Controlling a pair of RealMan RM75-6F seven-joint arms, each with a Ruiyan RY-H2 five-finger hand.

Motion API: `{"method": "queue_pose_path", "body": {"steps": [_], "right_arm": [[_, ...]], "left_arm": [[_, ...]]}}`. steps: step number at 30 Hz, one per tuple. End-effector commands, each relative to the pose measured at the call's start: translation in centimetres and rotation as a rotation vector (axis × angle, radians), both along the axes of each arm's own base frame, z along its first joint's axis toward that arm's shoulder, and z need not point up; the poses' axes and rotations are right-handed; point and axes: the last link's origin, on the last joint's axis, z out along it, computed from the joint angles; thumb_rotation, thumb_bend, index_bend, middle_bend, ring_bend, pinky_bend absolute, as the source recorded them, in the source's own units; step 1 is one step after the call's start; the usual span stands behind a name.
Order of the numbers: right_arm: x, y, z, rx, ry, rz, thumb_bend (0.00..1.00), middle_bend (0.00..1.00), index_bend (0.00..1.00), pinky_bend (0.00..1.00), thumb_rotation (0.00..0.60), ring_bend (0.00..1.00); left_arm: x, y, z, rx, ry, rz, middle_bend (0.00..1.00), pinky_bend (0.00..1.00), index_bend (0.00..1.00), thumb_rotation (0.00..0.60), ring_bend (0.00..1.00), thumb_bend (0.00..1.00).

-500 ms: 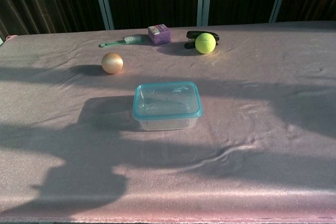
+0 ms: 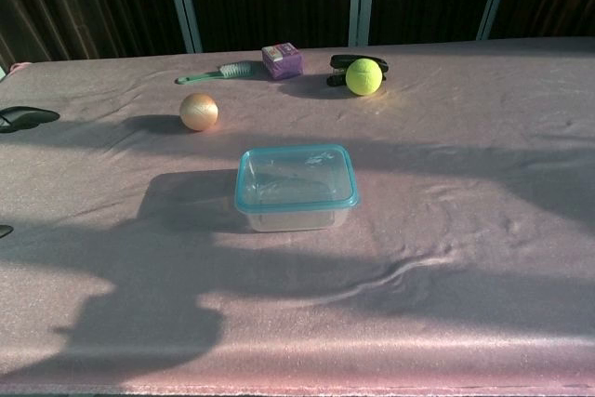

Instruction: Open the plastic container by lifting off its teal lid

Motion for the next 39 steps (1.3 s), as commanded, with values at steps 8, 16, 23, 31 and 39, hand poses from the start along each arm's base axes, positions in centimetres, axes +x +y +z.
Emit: {"method": "queue_pose_path", "body": {"steps": [8, 16, 23, 31, 39], "right_arm": [[-0.1, 0.0, -0.2, 0.037, -0.008, -0.003, 0.08, 0.00, 0.00, 0.00, 0.600, 0.00], [0.0, 0.0, -0.1, 0.061, -0.021, 0.001, 0.08, 0.00, 0.00, 0.00, 0.600, 0.00], [0.0, 0.2, 0.1, 0.086, -0.039, 0.005, 0.08, 0.00, 0.00, 0.00, 0.600, 0.00], [0.0, 0.1, 0.2, 0.087, -0.046, 0.003, 0.08, 0.00, 0.00, 0.00, 0.600, 0.00], [0.0, 0.1, 0.6, 0.085, -0.061, 0.003, 0.08, 0.00, 0.00, 0.00, 0.600, 0.00]], "left_arm": [[8.3, 4.3, -6.9, -0.173, -0.101, -0.110, 0.00, 0.00, 0.00, 0.600, 0.00, 0.25], [10.3, 5.1, -10.9, -0.172, -0.029, -0.110, 0.00, 0.00, 0.00, 0.600, 0.00, 0.24], [11.3, 6.4, -12.7, -0.133, 0.023, -0.109, 0.00, 0.00, 0.00, 0.600, 0.00, 0.24], [12.6, 7.1, -13.4, -0.140, 0.032, -0.091, 0.00, 0.00, 0.00, 0.600, 0.00, 0.24], [14.1, 7.7, -14.7, -0.151, 0.032, -0.079, 0.00, 0.00, 0.00, 0.600, 0.00, 0.24]]}}
